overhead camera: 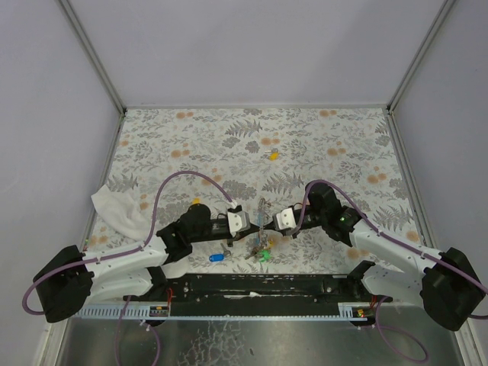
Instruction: Put the keys on the keyring
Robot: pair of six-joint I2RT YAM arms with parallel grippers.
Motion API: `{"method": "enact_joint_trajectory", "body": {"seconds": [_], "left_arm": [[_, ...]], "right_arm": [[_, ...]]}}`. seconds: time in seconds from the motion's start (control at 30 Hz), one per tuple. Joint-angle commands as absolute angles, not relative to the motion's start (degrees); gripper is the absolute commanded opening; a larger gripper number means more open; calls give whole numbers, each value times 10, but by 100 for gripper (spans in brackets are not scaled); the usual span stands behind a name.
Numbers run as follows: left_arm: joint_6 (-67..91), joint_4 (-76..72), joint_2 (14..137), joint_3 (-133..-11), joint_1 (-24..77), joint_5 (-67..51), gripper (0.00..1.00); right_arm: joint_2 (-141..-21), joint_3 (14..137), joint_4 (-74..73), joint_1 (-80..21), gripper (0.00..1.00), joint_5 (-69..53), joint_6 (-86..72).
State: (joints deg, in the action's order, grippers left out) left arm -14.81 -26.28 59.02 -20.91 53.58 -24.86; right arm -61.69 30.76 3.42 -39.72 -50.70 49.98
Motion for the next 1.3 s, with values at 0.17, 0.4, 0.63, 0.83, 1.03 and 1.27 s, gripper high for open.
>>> {"method": "enact_joint_trajectory", "body": {"seconds": [0.17, 0.4, 0.63, 0.83, 1.03, 1.27], "left_arm": [[-143, -307, 589, -223, 544, -205, 0], [-152, -290, 570, -221, 545, -191, 0], [-158, -274, 568, -224, 544, -188, 0], [-164, -258, 564, -227, 544, -173, 0], [-165, -263, 566, -228, 545, -175, 0], [-163, -271, 579, -229, 544, -197, 0]], "right_arm": [[-607, 330, 88, -412, 0, -531, 465], [-591, 324, 64, -412, 0, -500, 478], [-587, 323, 49, -412, 0, -483, 487], [-583, 323, 34, -412, 0, -470, 494], [-590, 323, 39, -412, 0, -478, 495], [-599, 322, 60, -412, 0, -468, 477]]}}
